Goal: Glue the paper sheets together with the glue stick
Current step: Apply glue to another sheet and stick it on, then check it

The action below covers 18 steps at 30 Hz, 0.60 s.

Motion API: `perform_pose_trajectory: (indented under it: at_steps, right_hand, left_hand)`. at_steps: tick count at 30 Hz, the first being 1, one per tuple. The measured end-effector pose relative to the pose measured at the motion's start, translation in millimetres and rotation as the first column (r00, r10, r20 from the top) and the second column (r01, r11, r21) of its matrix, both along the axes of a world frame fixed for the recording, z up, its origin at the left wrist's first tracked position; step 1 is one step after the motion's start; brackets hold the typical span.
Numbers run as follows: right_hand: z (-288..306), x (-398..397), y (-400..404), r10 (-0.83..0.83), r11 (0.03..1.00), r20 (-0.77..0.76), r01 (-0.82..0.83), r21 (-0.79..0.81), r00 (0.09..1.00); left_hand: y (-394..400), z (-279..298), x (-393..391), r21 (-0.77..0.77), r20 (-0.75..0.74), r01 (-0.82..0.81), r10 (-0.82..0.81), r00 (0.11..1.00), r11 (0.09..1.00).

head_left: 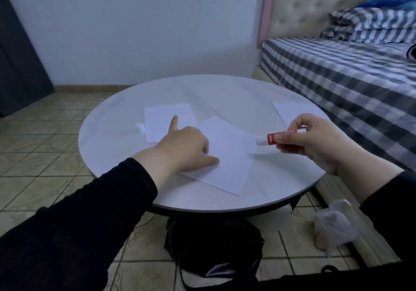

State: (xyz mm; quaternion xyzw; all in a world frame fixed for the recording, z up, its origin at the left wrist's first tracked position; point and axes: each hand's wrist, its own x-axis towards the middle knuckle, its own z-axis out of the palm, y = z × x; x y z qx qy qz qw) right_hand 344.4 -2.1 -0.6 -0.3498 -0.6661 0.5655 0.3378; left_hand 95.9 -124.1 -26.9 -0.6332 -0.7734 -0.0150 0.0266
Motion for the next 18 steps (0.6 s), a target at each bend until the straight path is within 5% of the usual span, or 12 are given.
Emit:
perform_pose_trajectory:
  at_steps: [4,8,11,14,18]
  right_hand:
    - [-6.6,8.3,33.2,-0.119,0.978,-0.054,0.108,-0.176,0.991]
    - [-10.1,5.7,56.2,-0.078,0.99,0.043,0.083,-0.117,0.996]
    - [-9.9,0.7,63.6,-0.077,0.995,0.277,0.055,0.088,0.958]
    - [-5.8,-6.4,68.7,-0.19,0.927,0.544,-0.033,0.374,0.817]
    - [-5.4,-24.9,72.0,-0.28,0.799,0.581,-0.15,0.582,0.764]
  left_hand:
    - [10.1,-4.0,29.4,0.011,0.069,0.08,-0.081,0.994,0.997]
    - [18.7,-10.8,38.4,-0.015,0.117,0.091,-0.088,0.989,0.996]
    - [23.1,-13.1,35.3,-0.031,0.143,0.067,-0.062,0.988,0.997]
    - [25.9,-12.4,31.2,-0.038,0.16,0.053,-0.047,0.986,0.998]
    - [26.8,-12.2,29.2,-0.055,0.163,0.049,-0.04,0.986,0.997]
